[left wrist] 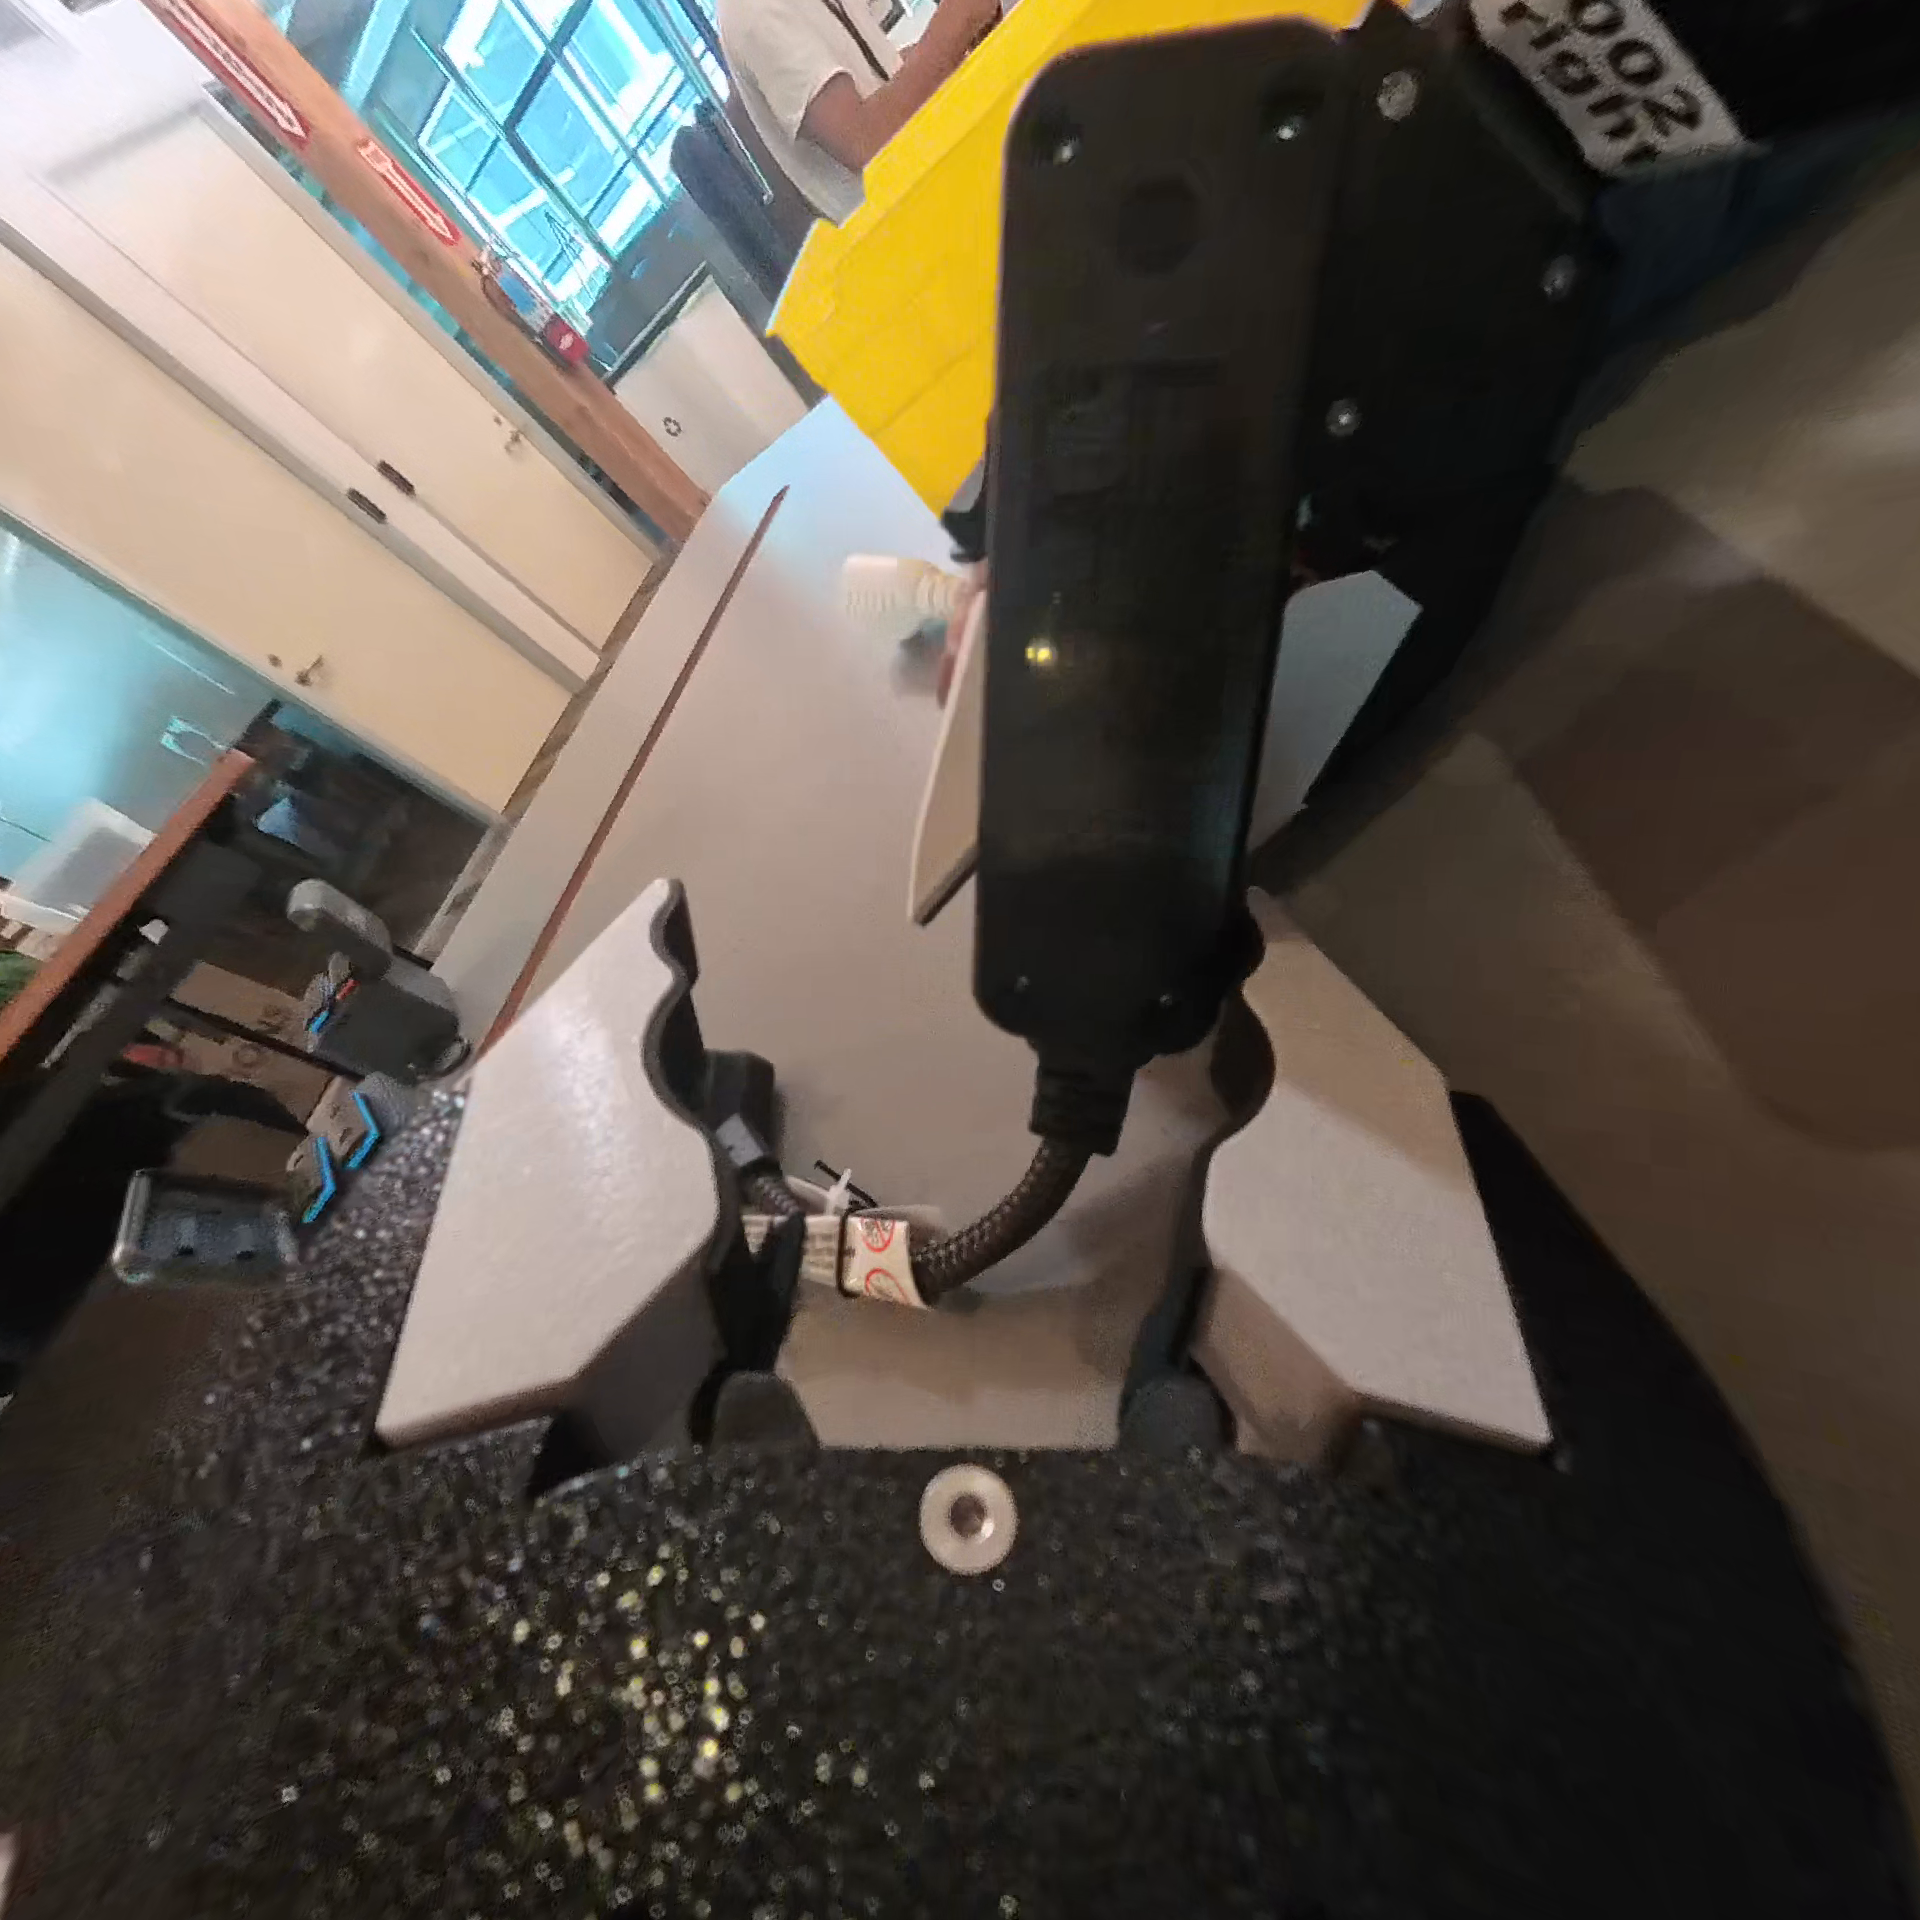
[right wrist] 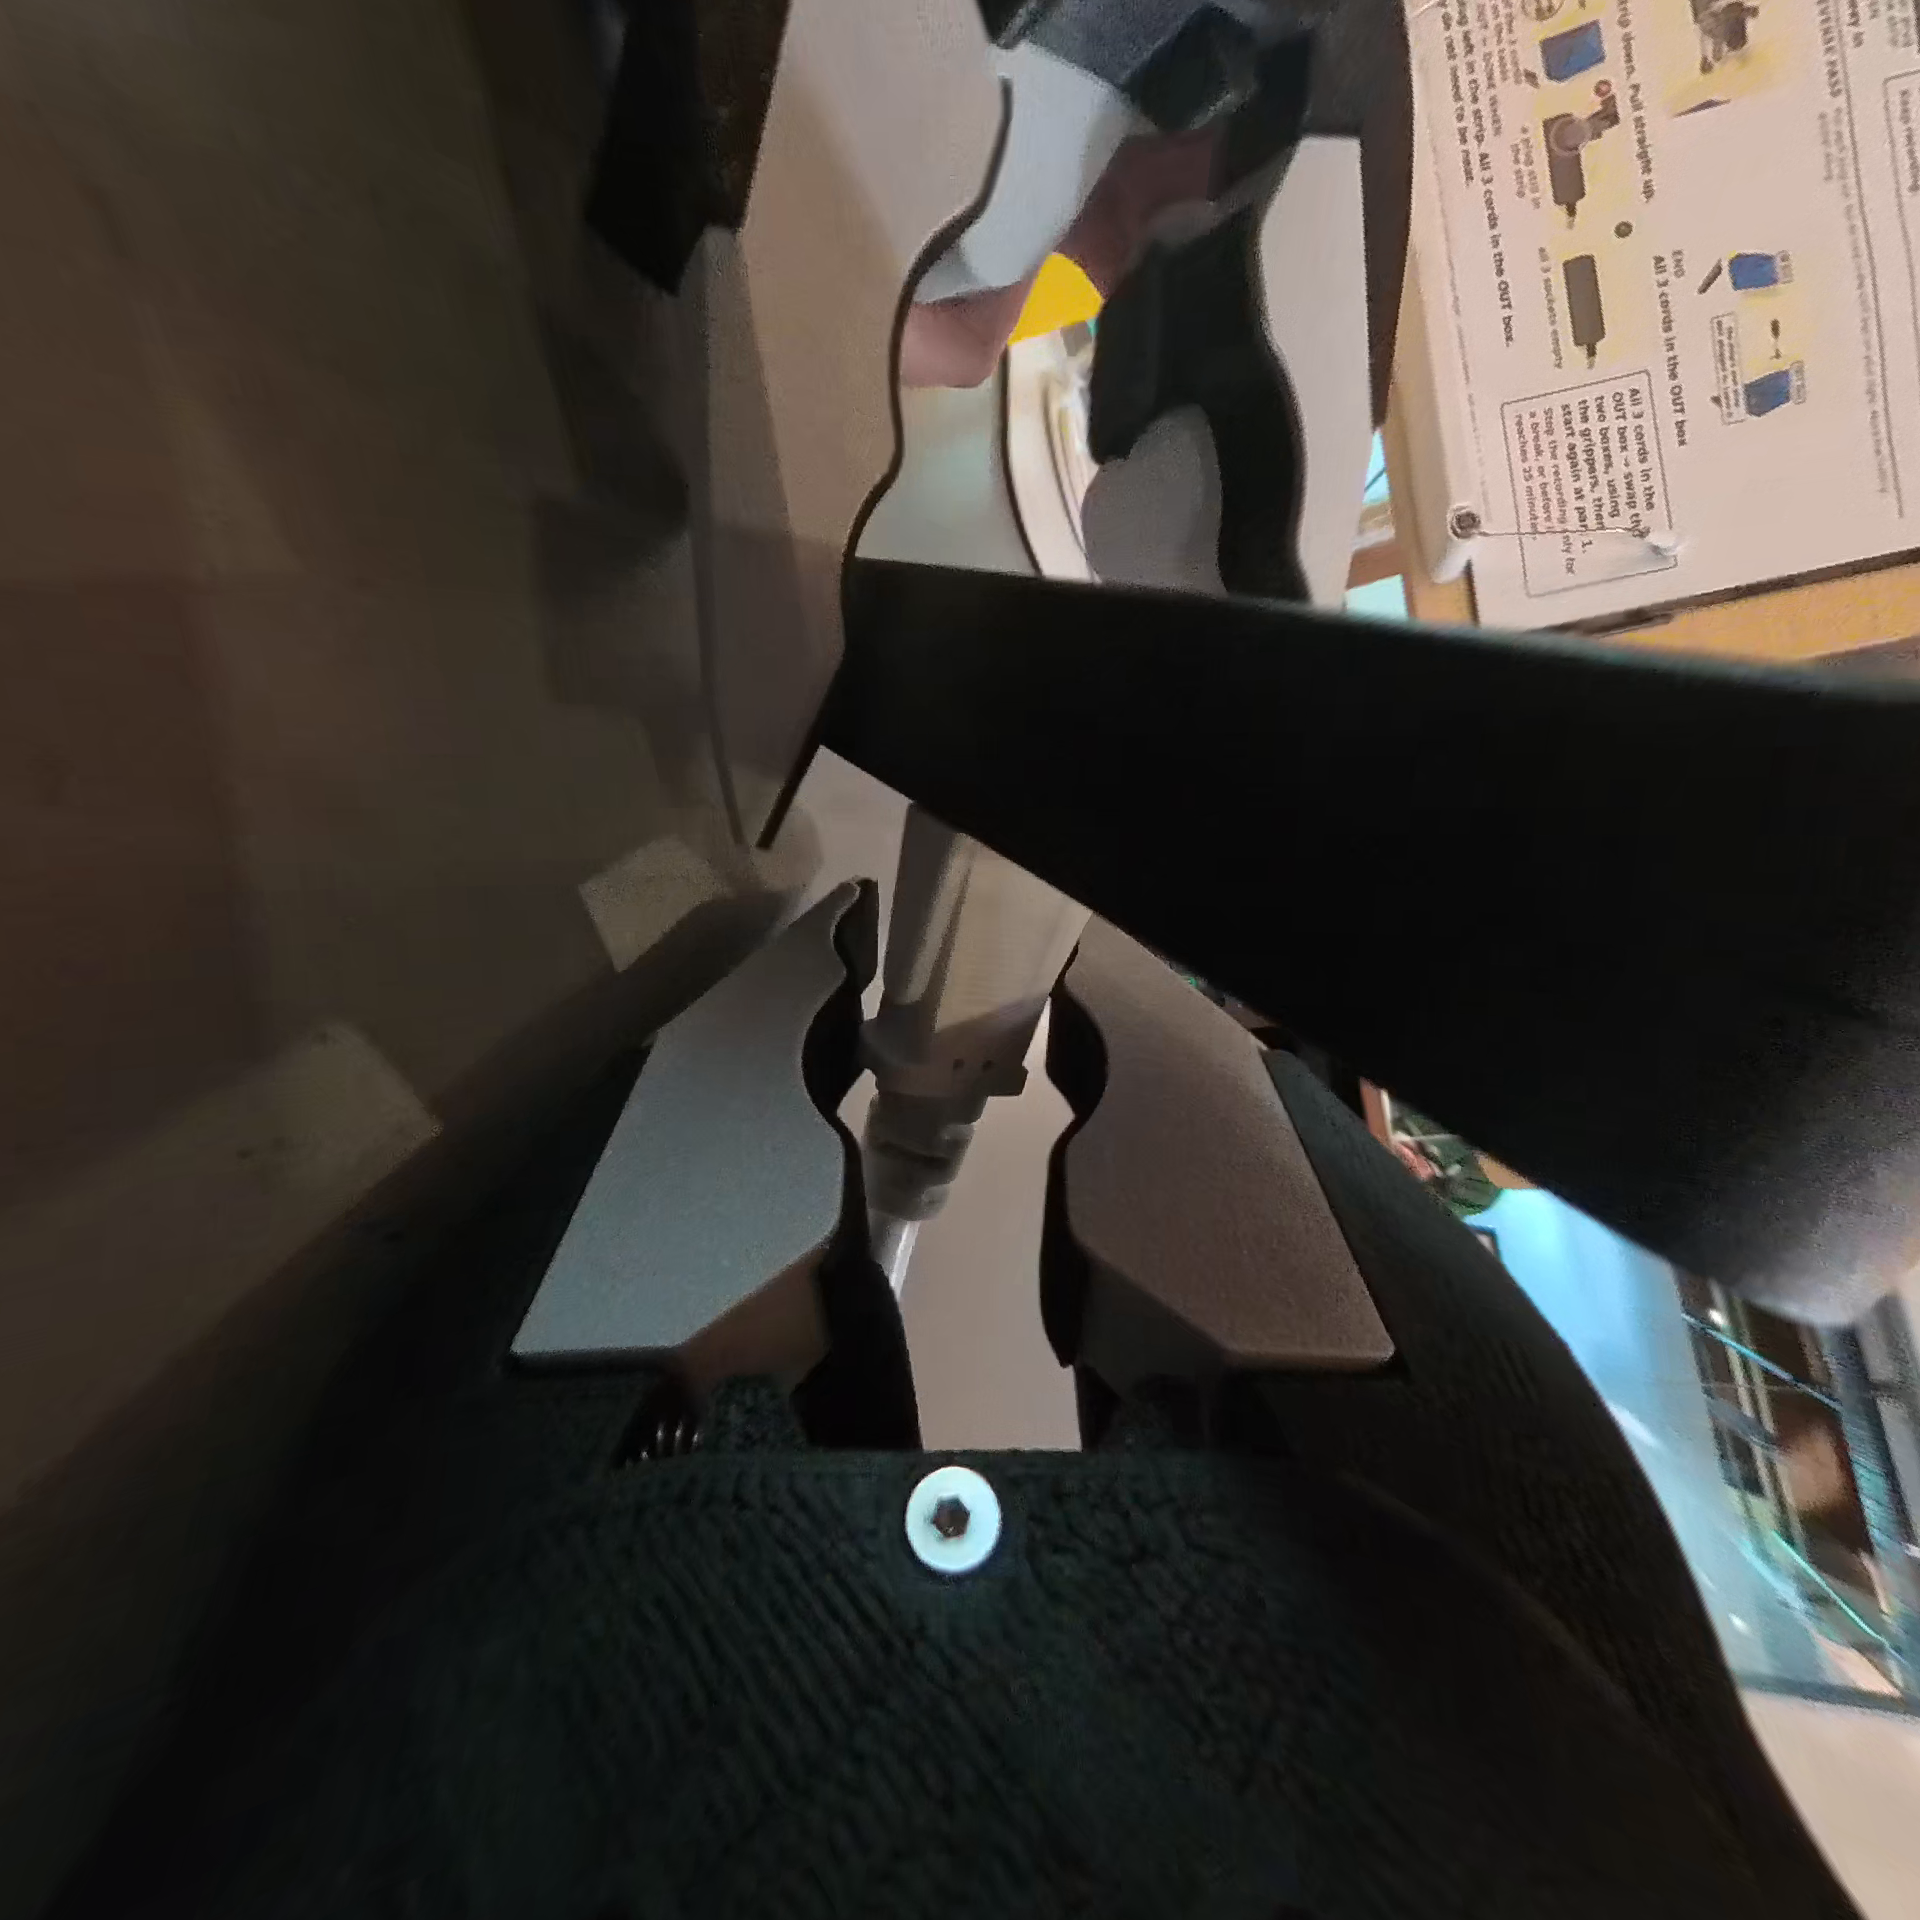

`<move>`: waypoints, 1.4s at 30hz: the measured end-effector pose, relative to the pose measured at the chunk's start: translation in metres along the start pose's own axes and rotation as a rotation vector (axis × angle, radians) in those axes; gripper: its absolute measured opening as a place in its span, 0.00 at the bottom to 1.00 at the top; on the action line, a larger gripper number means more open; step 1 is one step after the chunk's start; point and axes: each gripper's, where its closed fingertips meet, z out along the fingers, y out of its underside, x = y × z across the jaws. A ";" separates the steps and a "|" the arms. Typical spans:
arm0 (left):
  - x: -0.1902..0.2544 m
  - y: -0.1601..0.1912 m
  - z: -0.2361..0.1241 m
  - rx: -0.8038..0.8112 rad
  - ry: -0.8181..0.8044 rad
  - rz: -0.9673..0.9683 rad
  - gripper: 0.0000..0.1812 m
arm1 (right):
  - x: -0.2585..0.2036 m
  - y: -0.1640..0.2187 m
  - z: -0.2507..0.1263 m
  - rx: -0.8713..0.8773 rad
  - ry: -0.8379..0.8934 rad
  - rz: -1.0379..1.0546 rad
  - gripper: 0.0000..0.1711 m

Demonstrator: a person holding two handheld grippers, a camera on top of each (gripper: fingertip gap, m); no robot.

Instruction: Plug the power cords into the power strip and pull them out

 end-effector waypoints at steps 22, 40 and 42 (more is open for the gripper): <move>0.031 -0.017 0.001 -0.003 -0.004 0.308 0.26 | -0.009 -0.015 -0.002 0.068 -0.026 -0.049 0.17; 0.048 -0.036 -0.016 0.031 -0.119 0.730 0.25 | -0.017 -0.042 -0.025 0.166 -0.115 -0.028 0.31; 0.048 -0.039 -0.016 0.045 -0.112 0.690 0.25 | -0.022 -0.045 -0.023 0.145 -0.147 0.009 0.26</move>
